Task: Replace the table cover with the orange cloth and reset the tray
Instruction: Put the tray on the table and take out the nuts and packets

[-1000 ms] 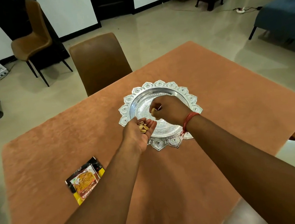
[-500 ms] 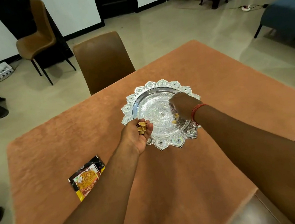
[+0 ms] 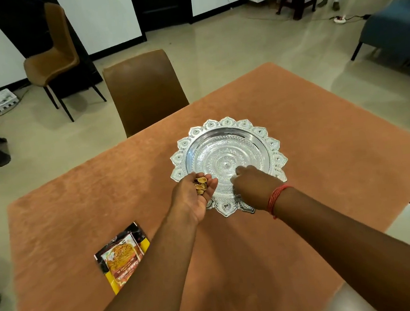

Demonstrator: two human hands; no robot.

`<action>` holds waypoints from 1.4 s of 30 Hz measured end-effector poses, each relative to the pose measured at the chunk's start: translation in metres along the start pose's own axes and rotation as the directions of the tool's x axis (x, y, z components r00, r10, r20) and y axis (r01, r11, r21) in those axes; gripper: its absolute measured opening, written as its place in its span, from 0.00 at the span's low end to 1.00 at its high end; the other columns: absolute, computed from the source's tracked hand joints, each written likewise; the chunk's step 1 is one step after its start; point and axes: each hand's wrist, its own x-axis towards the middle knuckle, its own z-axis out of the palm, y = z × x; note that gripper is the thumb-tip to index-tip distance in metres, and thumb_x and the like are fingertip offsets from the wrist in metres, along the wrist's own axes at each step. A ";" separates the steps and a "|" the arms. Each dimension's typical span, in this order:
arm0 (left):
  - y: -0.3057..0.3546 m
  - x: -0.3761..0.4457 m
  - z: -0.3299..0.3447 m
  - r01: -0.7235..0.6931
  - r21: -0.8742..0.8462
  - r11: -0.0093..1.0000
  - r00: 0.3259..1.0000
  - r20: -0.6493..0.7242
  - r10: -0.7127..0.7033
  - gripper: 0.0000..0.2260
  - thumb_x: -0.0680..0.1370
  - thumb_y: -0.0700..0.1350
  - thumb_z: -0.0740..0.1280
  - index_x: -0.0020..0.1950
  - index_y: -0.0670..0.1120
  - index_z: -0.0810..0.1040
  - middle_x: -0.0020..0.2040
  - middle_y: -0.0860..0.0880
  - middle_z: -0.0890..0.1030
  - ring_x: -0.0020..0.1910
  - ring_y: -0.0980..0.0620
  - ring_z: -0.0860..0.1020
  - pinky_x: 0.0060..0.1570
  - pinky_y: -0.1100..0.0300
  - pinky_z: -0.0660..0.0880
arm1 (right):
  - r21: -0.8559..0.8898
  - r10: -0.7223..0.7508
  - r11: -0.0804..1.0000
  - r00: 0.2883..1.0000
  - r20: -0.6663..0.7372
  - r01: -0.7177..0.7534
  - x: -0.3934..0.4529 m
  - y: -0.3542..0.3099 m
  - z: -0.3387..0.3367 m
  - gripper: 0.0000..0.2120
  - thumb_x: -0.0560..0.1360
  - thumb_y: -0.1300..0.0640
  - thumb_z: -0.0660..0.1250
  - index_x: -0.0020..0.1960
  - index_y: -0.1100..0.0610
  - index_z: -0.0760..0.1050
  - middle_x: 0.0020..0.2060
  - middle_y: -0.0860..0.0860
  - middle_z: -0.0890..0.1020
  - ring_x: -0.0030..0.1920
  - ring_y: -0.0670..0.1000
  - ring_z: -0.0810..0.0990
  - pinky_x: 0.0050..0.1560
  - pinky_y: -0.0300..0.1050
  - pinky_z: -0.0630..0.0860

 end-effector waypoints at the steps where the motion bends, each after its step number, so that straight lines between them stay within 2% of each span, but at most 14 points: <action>1: 0.000 -0.001 0.001 -0.003 -0.001 1.000 1.000 -0.002 0.003 0.14 0.84 0.41 0.57 0.41 0.37 0.74 0.38 0.40 0.78 0.36 0.46 0.78 0.29 0.59 0.80 | 0.018 -0.028 0.999 1.000 0.004 0.028 -0.002 -0.002 0.000 0.10 0.78 0.63 0.61 0.58 0.63 0.74 0.56 0.60 0.73 0.58 0.61 0.73 0.52 0.52 0.73; 6: -0.002 -0.002 0.003 -0.008 0.004 1.000 1.000 -0.012 0.008 0.14 0.84 0.40 0.57 0.41 0.37 0.74 0.38 0.40 0.78 0.35 0.46 0.79 0.30 0.59 0.81 | 0.152 -0.152 0.978 0.988 0.029 0.146 -0.001 -0.001 -0.001 0.08 0.77 0.63 0.63 0.54 0.61 0.79 0.51 0.56 0.77 0.50 0.57 0.78 0.48 0.48 0.74; 11: -0.003 -0.004 0.003 -0.003 0.000 1.000 1.000 -0.015 0.003 0.13 0.84 0.40 0.58 0.42 0.37 0.74 0.39 0.40 0.79 0.36 0.45 0.79 0.29 0.59 0.80 | 0.309 -0.221 0.931 0.974 0.054 0.194 0.000 0.006 -0.008 0.11 0.79 0.56 0.65 0.59 0.55 0.79 0.52 0.51 0.81 0.52 0.51 0.77 0.53 0.44 0.72; 17: -0.004 -0.004 0.003 -0.001 -0.006 1.000 1.000 -0.014 0.001 0.12 0.83 0.40 0.58 0.43 0.37 0.74 0.41 0.39 0.79 0.37 0.45 0.80 0.30 0.59 0.81 | 0.476 -0.210 0.862 0.977 0.024 0.173 0.007 0.011 -0.012 0.09 0.74 0.60 0.72 0.54 0.53 0.82 0.47 0.48 0.85 0.48 0.47 0.82 0.51 0.40 0.76; 25: -0.002 -0.005 0.003 -0.003 -0.025 1.000 1.000 -0.008 0.003 0.12 0.83 0.40 0.58 0.43 0.37 0.74 0.41 0.39 0.79 0.38 0.45 0.80 0.33 0.58 0.82 | 0.499 -0.219 0.847 0.976 0.007 0.186 0.019 0.010 -0.016 0.07 0.73 0.62 0.71 0.50 0.53 0.84 0.43 0.46 0.85 0.44 0.44 0.81 0.48 0.39 0.76; 27: 0.000 -0.005 0.000 -0.005 -0.047 0.999 1.000 -0.006 0.005 0.13 0.83 0.40 0.58 0.42 0.37 0.74 0.40 0.40 0.79 0.37 0.46 0.80 0.31 0.59 0.81 | 0.643 -0.156 0.756 0.988 -0.003 0.122 0.019 0.015 -0.010 0.07 0.73 0.64 0.72 0.48 0.55 0.83 0.41 0.47 0.85 0.42 0.44 0.82 0.47 0.38 0.78; 30: 0.003 -0.006 -0.008 0.001 -0.082 0.997 1.000 -0.007 -0.002 0.14 0.84 0.41 0.57 0.41 0.38 0.73 0.39 0.40 0.78 0.37 0.47 0.78 0.28 0.61 0.79 | 0.922 0.016 0.387 0.999 -0.041 0.031 0.018 0.023 -0.001 0.06 0.73 0.69 0.71 0.47 0.60 0.82 0.43 0.56 0.86 0.42 0.48 0.83 0.47 0.41 0.80; 31: 0.003 -0.007 -0.010 0.001 -0.089 0.996 1.000 -0.008 -0.002 0.14 0.84 0.41 0.57 0.41 0.38 0.73 0.39 0.41 0.78 0.36 0.48 0.77 0.28 0.61 0.79 | 0.955 0.077 0.297 0.996 -0.050 0.025 0.018 0.024 0.002 0.06 0.72 0.69 0.71 0.46 0.61 0.82 0.42 0.56 0.85 0.42 0.48 0.83 0.47 0.43 0.80; 32: 0.003 -0.009 -0.012 0.003 -0.094 0.996 1.000 -0.007 -0.004 0.14 0.84 0.41 0.57 0.40 0.38 0.73 0.38 0.41 0.77 0.36 0.48 0.77 0.27 0.62 0.79 | 0.962 0.133 0.274 0.990 -0.056 0.018 0.020 0.025 0.005 0.06 0.72 0.69 0.71 0.45 0.60 0.82 0.41 0.55 0.85 0.41 0.48 0.82 0.47 0.44 0.79; 33: 0.003 -0.011 -0.015 0.004 -0.097 0.995 1.000 -0.007 -0.004 0.14 0.84 0.41 0.57 0.40 0.38 0.73 0.38 0.41 0.77 0.35 0.48 0.77 0.27 0.62 0.78 | 0.945 0.184 0.327 0.981 -0.067 0.003 0.022 0.025 0.006 0.07 0.72 0.69 0.71 0.45 0.58 0.82 0.40 0.54 0.85 0.40 0.48 0.82 0.47 0.44 0.78; 36: 0.005 -0.016 -0.021 0.000 -0.113 0.994 1.000 -0.018 -0.002 0.14 0.84 0.41 0.58 0.40 0.38 0.73 0.37 0.42 0.77 0.32 0.49 0.77 0.27 0.62 0.79 | 0.749 0.234 0.661 0.960 -0.153 -0.042 0.031 0.022 0.008 0.08 0.73 0.67 0.70 0.45 0.56 0.83 0.42 0.51 0.85 0.43 0.49 0.82 0.48 0.41 0.77; 37: 0.005 -0.017 -0.024 -0.007 -0.115 0.993 1.000 -0.025 0.004 0.14 0.84 0.41 0.58 0.39 0.38 0.74 0.36 0.42 0.77 0.31 0.50 0.77 0.27 0.62 0.79 | 0.685 0.227 0.728 0.956 -0.187 -0.039 0.034 0.020 0.007 0.08 0.73 0.67 0.68 0.46 0.56 0.83 0.43 0.51 0.85 0.45 0.49 0.82 0.49 0.41 0.77; 40: 0.007 -0.021 -0.030 -0.018 -0.116 0.993 0.999 -0.034 0.014 0.14 0.83 0.41 0.59 0.39 0.38 0.73 0.35 0.43 0.77 0.32 0.50 0.77 0.27 0.63 0.78 | 0.598 0.203 0.801 0.954 -0.221 -0.032 0.038 0.015 0.003 0.10 0.74 0.68 0.67 0.48 0.57 0.83 0.45 0.53 0.85 0.48 0.51 0.82 0.51 0.42 0.77; 42: 0.006 -0.023 -0.035 -0.014 -0.122 0.992 0.999 -0.034 0.010 0.14 0.83 0.41 0.59 0.39 0.38 0.73 0.35 0.42 0.76 0.34 0.49 0.76 0.26 0.62 0.78 | 0.647 0.219 0.762 0.951 -0.220 -0.026 0.037 0.009 -0.003 0.08 0.74 0.67 0.68 0.47 0.56 0.83 0.43 0.50 0.84 0.45 0.48 0.81 0.51 0.44 0.77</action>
